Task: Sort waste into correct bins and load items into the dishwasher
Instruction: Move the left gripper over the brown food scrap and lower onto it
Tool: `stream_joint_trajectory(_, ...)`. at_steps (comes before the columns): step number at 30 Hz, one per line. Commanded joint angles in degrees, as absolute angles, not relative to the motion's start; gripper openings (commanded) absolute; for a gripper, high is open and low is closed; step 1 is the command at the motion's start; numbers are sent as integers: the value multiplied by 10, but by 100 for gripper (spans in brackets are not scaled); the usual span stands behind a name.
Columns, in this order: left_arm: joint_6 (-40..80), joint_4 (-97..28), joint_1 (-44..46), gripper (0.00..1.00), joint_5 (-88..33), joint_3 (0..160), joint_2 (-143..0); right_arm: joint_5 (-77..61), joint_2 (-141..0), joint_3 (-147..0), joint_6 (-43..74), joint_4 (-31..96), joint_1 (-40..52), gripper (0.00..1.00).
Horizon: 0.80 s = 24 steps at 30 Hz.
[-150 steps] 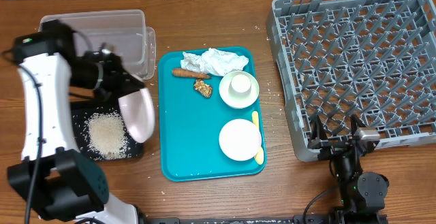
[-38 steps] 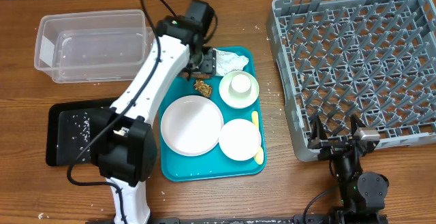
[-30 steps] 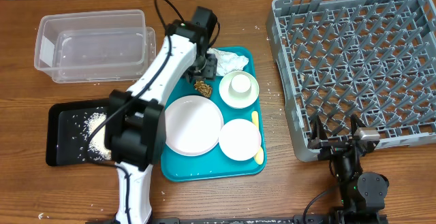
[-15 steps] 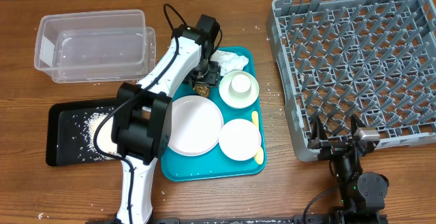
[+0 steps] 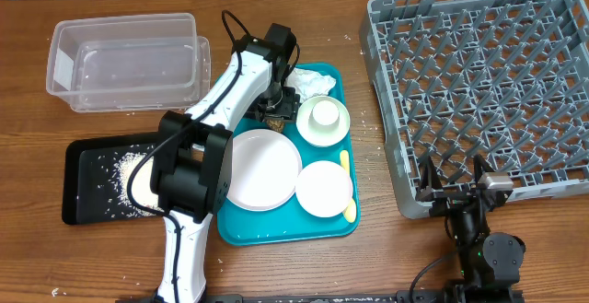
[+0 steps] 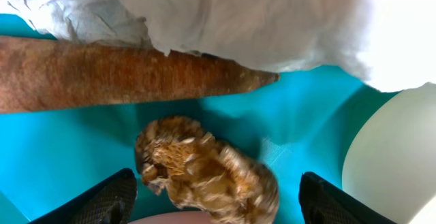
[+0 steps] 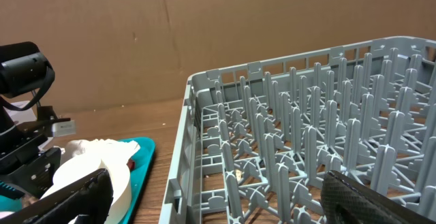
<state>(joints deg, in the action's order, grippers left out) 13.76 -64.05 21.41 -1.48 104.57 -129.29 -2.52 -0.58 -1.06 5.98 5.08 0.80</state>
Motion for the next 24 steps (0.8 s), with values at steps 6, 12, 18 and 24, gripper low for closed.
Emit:
stream_joint_trajectory(6, 146, -643, 218, 79, -11, 1033, -1300, -20, -2, -4, 60, 46, 6, 100)
stream_joint_trajectory(12, 146, -640, 218, 78, -11, 1019, -1300, -20, -2, -5, 60, 46, 6, 100)
stream_joint_trajectory(18, 146, -633, 218, 75, -11, 1016, -1300, -20, -2, -4, 60, 46, 6, 100)
stream_joint_trajectory(24, 146, -623, 218, 63, -11, 1016, -1300, -20, -2, -4, 60, 46, 6, 100)
